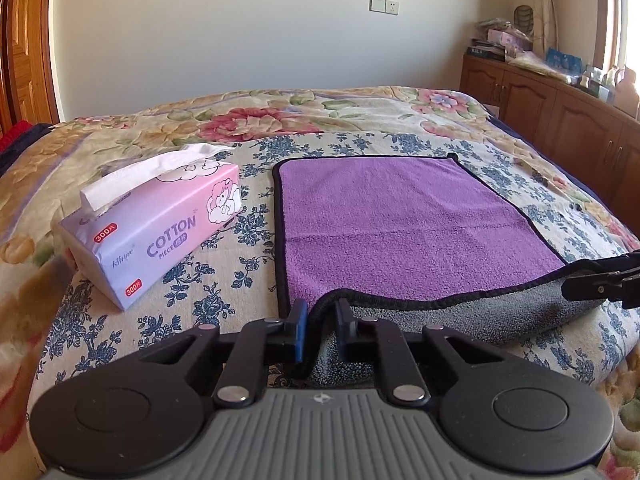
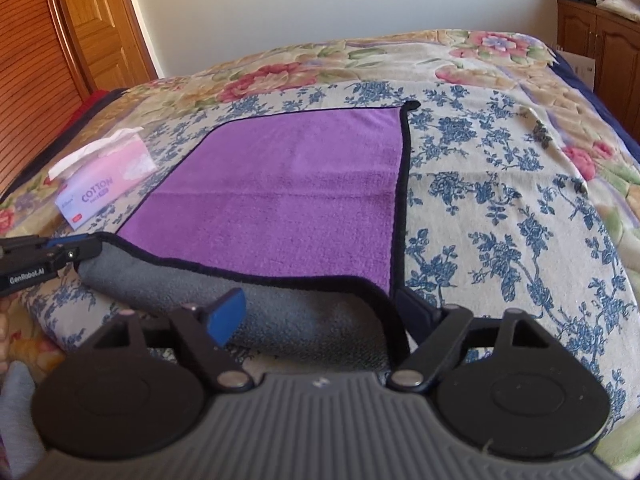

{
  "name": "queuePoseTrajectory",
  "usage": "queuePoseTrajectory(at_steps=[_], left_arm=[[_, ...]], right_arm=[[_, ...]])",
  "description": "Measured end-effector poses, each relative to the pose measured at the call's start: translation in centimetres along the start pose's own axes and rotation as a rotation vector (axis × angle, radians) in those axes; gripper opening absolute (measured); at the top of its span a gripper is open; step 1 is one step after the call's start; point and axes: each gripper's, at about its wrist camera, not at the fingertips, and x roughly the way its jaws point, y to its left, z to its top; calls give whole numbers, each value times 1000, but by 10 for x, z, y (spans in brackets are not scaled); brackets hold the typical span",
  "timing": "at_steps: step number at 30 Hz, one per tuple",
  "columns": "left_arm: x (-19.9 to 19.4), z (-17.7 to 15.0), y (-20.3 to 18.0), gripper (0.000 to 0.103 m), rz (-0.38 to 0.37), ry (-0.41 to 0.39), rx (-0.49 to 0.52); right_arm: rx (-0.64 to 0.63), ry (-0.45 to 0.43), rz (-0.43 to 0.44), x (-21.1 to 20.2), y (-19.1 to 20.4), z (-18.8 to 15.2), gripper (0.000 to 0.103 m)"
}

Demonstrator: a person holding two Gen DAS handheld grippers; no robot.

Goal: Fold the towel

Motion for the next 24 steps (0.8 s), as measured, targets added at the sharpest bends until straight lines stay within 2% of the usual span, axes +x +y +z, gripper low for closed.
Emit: queuePoseTrajectory(at_steps=[12, 14, 18, 20, 24], left_arm=[[0, -1, 1, 11, 2, 1, 4], [0, -1, 1, 11, 2, 1, 3], [-1, -1, 0, 10, 0, -1, 3], [-1, -1, 0, 10, 0, -1, 5], [-1, 0, -2, 7, 1, 0, 8]], right_arm=[[56, 37, -3, 0, -18, 6, 40], [53, 45, -2, 0, -18, 7, 29], [32, 51, -2, -1, -17, 7, 20], [21, 52, -6, -1, -16, 7, 10], [13, 52, -15, -1, -18, 8, 7]])
